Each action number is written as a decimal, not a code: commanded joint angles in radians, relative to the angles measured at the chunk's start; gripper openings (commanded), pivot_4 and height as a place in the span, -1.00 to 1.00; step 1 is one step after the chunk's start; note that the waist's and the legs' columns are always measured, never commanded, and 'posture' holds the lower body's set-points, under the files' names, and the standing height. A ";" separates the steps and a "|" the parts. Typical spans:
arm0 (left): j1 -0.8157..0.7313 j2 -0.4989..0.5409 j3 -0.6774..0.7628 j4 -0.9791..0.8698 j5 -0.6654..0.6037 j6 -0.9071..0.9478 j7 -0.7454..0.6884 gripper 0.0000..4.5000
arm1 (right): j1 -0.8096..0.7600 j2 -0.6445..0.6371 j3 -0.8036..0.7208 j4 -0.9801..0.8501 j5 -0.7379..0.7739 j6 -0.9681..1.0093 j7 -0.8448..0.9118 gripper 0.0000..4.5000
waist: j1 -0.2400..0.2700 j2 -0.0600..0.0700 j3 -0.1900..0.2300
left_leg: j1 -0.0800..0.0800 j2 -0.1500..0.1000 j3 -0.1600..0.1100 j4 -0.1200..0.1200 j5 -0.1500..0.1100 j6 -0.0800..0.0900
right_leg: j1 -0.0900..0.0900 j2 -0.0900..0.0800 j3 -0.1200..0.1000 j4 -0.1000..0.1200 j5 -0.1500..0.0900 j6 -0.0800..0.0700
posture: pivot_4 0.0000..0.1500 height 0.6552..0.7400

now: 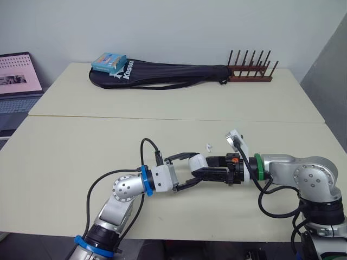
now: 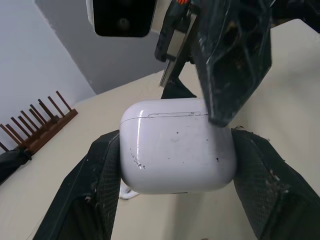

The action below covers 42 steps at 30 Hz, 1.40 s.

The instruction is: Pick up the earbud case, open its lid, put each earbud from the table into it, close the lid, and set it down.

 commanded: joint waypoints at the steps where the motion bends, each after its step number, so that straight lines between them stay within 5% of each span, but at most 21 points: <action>1: -0.020 -0.010 -0.002 -0.013 -0.001 -0.030 0.016 0.24 | -0.030 -0.013 -0.006 0.004 0.019 0.006 0.015 1.00 | 0.000 0.000 0.000 | 0.000 0.000 0.000 0.000 0.000 0.000 | 0.000 0.000 0.000 0.000 0.000 0.000 | 1.00 0.70; 3: -0.024 -0.011 -0.002 -0.010 0.000 -0.034 0.021 0.24 | -0.030 -0.020 0.001 0.010 0.015 0.009 0.022 1.00 | 0.000 0.000 0.000 | 0.000 0.000 0.000 0.000 0.000 0.000 | 0.000 0.000 0.000 0.000 0.000 0.000 | 1.00 0.70; 6: -0.026 -0.013 -0.007 -0.012 0.000 -0.036 0.027 0.24 | -0.028 -0.025 0.012 0.012 0.009 0.009 0.028 0.72 | 0.000 0.000 0.000 | 0.000 0.000 0.000 0.000 0.000 0.000 | 0.000 0.000 0.000 -0.001 0.000 0.000 | 1.00 0.70; 14: -0.031 -0.020 -0.011 -0.009 0.007 -0.051 0.035 0.24 | -0.026 -0.033 0.026 0.019 0.004 0.004 0.041 -0.60 | 0.000 0.000 0.000 | 0.000 0.000 0.000 0.000 0.000 0.000 | 0.000 0.000 0.000 -0.001 0.000 0.000 | 1.00 0.70; 23: -0.024 -0.023 -0.015 -0.002 -0.036 -0.069 0.009 0.24 | -0.029 -0.037 0.032 0.020 -0.001 -0.002 0.054 -0.62 | 0.000 0.000 0.000 | -0.001 0.000 0.000 0.000 0.000 0.000 | -0.001 0.000 0.000 -0.001 0.000 0.000 | 1.00 0.70; 28: -0.029 0.017 -0.004 0.016 -0.023 -0.002 -0.006 0.96 | -0.041 -0.085 0.093 -0.010 -0.073 -0.061 0.101 -0.62 | 0.000 0.000 0.000 | -0.001 0.000 0.000 0.000 0.000 0.000 | -0.001 0.000 0.000 -0.001 0.000 0.000 | 1.00 0.70; 30: -0.029 0.040 -0.005 0.009 -0.026 0.043 -0.023 1.00 | -0.045 -0.106 0.118 -0.019 -0.103 -0.091 0.124 -0.62 | -0.001 0.000 0.000 | -0.001 0.000 0.000 -0.001 0.000 0.000 | -0.001 0.000 0.000 -0.001 0.000 0.000 | 1.00 0.70; 36: -0.075 0.186 0.025 -0.105 -0.174 0.536 -0.112 1.00 | -0.095 -0.318 0.350 -0.120 -0.419 -0.371 0.296 -0.62 | -0.002 0.000 0.002 | -0.001 0.000 -0.001 -0.004 0.000 0.000 | -0.003 0.000 0.000 -0.002 0.000 0.000 | 1.00 0.70; 42: -0.194 0.222 -0.018 -0.228 -0.232 0.818 -0.139 1.00 | -0.097 -0.392 0.484 -0.147 -0.635 -0.562 0.390 -0.62 | 0.001 -0.001 0.003 | -0.006 0.000 -0.005 -0.006 0.000 0.000 | -0.004 0.000 -0.004 -0.008 0.000 0.000 | 1.00 0.70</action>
